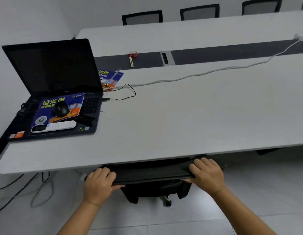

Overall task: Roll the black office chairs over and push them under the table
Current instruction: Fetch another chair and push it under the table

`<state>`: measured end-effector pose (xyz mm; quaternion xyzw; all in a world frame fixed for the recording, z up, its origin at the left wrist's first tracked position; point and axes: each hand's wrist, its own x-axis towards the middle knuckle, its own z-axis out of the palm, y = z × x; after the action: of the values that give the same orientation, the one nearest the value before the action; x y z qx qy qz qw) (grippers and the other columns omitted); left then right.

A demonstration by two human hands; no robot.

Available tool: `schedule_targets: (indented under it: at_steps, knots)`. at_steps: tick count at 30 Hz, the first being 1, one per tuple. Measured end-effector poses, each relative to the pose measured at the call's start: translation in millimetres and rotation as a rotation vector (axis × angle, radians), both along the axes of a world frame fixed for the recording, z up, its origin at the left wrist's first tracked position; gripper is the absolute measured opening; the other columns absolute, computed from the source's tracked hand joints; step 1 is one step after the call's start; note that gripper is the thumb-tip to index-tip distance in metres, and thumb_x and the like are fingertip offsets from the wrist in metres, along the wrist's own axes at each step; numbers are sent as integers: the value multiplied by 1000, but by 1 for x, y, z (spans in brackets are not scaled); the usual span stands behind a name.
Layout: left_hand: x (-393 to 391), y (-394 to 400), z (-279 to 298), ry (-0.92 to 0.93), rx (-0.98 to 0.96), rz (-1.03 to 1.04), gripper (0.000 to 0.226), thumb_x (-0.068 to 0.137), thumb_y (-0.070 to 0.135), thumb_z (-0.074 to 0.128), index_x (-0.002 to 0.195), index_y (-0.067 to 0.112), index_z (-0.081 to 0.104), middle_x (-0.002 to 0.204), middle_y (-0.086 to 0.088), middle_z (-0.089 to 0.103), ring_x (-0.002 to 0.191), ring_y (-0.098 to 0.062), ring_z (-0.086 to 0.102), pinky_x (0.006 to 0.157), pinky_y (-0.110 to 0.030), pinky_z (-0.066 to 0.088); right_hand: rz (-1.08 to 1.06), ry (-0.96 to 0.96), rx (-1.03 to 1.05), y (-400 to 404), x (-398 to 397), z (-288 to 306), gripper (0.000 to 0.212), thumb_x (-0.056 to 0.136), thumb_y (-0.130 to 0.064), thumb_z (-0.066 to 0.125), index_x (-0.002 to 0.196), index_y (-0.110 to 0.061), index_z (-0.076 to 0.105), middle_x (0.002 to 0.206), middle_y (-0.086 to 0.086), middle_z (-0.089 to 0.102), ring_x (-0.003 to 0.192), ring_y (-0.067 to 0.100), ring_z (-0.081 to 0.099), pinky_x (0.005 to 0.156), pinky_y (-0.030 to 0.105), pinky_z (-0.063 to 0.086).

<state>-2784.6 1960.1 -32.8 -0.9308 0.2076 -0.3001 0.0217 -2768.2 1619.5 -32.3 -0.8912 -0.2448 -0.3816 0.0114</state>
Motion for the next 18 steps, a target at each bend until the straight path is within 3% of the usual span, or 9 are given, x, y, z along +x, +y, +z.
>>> schedule_targets:
  at_steps: [2,6,8,10,12,15,16,18]
  knots:
    - [-2,0,0,53,-18,-1,51,91,61,15,72,19,35,52,-4,54,63,-16,29,54,-31,19,-1,36,15,1,-3,2,52,91,-59,22,66,-16,35,49,1,45,57,15,29,54,26,17]
    - [-15,-9,9,245,-185,45,60,89,64,13,81,21,53,67,-1,64,72,-13,39,60,-28,26,-127,165,162,6,-22,2,62,88,-62,29,60,-14,54,55,1,52,56,18,45,61,26,27]
    - [-28,-24,19,352,-326,-32,53,91,60,16,93,21,52,79,-4,68,81,-12,43,72,-28,31,-253,236,361,20,-47,0,56,91,-55,34,76,-9,63,72,6,65,79,18,50,81,31,36]
    - [-44,-46,24,448,-465,-207,44,94,54,21,100,21,50,92,-4,67,91,-11,46,87,-19,32,-378,337,593,42,-79,0,50,93,-44,37,95,-3,65,99,14,68,103,20,48,98,29,32]
    - [-60,-71,28,590,-637,-362,37,93,50,30,103,23,53,101,9,61,100,-3,46,94,-4,27,-497,467,853,65,-115,7,51,86,-43,42,106,-1,64,117,14,61,114,13,46,99,19,32]
    - [-85,-102,24,1078,-789,-445,18,84,38,48,99,33,57,108,25,50,107,20,40,89,5,27,-654,555,1135,89,-177,9,68,77,-58,39,115,-6,61,126,-4,49,117,-3,40,99,15,32]
    - [-94,-110,18,1234,-766,-461,13,85,29,53,96,37,55,110,23,50,106,21,41,86,5,30,-708,551,1214,95,-200,9,78,74,-69,37,115,-8,61,124,-11,46,118,-7,35,99,11,30]
    - [-108,-123,3,1442,-712,-507,33,86,7,56,90,39,54,109,13,55,101,12,49,80,4,35,-858,487,1388,103,-249,7,93,64,-87,27,110,-15,64,116,-21,48,113,-16,32,92,-2,27]
